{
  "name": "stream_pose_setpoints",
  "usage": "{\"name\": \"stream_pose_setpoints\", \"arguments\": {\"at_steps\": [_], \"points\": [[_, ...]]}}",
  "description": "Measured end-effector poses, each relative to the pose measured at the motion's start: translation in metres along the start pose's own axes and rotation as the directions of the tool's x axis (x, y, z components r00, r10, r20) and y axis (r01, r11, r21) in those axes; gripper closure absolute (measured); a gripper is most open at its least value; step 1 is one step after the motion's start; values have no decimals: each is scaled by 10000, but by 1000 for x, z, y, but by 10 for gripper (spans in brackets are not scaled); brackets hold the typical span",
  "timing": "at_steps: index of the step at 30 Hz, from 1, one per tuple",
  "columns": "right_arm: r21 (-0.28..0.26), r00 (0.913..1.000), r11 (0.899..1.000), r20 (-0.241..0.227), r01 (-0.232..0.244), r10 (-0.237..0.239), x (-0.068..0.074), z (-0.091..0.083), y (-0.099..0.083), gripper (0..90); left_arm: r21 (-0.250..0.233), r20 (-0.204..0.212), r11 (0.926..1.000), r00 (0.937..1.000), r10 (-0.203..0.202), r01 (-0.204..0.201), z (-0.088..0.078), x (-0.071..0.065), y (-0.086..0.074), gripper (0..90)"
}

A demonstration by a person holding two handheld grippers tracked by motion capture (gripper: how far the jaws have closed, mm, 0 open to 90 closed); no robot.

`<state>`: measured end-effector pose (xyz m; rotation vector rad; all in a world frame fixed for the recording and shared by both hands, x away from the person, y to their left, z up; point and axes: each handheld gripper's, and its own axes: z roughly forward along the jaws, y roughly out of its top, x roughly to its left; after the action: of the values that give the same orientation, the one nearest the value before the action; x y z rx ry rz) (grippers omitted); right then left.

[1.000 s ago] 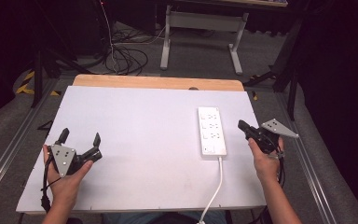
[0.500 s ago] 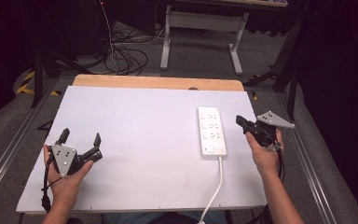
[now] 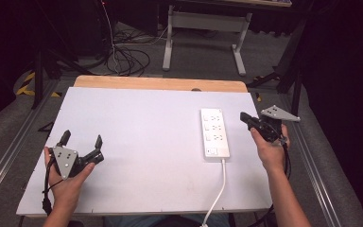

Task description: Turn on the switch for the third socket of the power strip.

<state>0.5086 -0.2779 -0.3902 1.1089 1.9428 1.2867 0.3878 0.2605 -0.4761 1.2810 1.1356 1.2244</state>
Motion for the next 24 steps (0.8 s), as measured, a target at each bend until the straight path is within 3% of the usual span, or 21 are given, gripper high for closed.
{"name": "stream_pose_setpoints", "arguments": {"at_steps": [11, 24], "points": [[11, 9999, 10000, -157, 51, -51, 6, 8, 20, 900, -1, 28, 10000, 10000, 55, -55, 0, -1, 0, 66], [433, 9993, 9990, -355, 111, -96, 9, 35, 31, 900, -54, 111, 10000, 9999, 36, -36, 0, -1, 0, 66]]}}
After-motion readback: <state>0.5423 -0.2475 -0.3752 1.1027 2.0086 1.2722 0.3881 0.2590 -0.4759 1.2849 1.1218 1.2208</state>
